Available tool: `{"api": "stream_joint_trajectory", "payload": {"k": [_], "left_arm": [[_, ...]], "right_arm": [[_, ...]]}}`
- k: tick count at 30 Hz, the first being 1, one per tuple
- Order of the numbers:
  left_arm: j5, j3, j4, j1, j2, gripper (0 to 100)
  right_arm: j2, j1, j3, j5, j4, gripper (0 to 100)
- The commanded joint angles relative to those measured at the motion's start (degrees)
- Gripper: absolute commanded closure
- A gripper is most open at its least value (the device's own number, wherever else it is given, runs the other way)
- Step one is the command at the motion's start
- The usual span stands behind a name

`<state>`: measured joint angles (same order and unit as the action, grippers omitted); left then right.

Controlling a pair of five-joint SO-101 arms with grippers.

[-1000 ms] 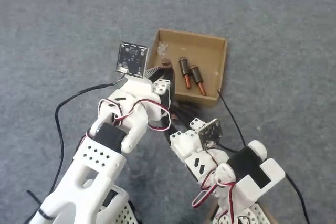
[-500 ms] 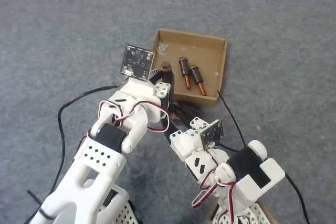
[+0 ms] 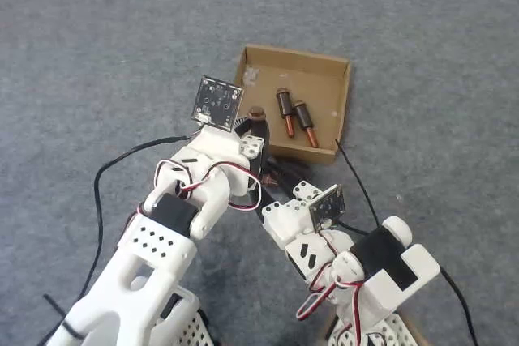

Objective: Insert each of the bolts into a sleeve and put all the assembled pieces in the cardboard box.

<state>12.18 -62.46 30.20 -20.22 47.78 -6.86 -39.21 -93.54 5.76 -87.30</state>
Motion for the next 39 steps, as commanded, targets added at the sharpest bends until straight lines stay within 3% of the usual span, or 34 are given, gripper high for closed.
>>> {"api": "stream_joint_trajectory", "payload": {"k": [1,29,33,36,39], "left_arm": [[-0.62,0.84,-0.09,-0.18,0.53,97],[-0.79,-7.43,3.6,-3.43,0.62,97],[-5.36,-7.52,3.52,-2.02,0.62,97],[-9.85,-7.34,3.52,-0.79,0.62,91],[-9.41,-7.25,3.52,0.18,0.62,81]], "right_arm": [[-0.22,1.19,2.46,-1.23,-1.71,99.2],[0.31,5.76,3.52,-1.23,-4.26,99.2],[0.31,5.76,3.52,-1.23,-4.26,99.2],[0.31,5.76,3.52,-1.23,-4.26,99.2],[0.31,5.67,3.52,-1.23,-4.18,99.2]]}}
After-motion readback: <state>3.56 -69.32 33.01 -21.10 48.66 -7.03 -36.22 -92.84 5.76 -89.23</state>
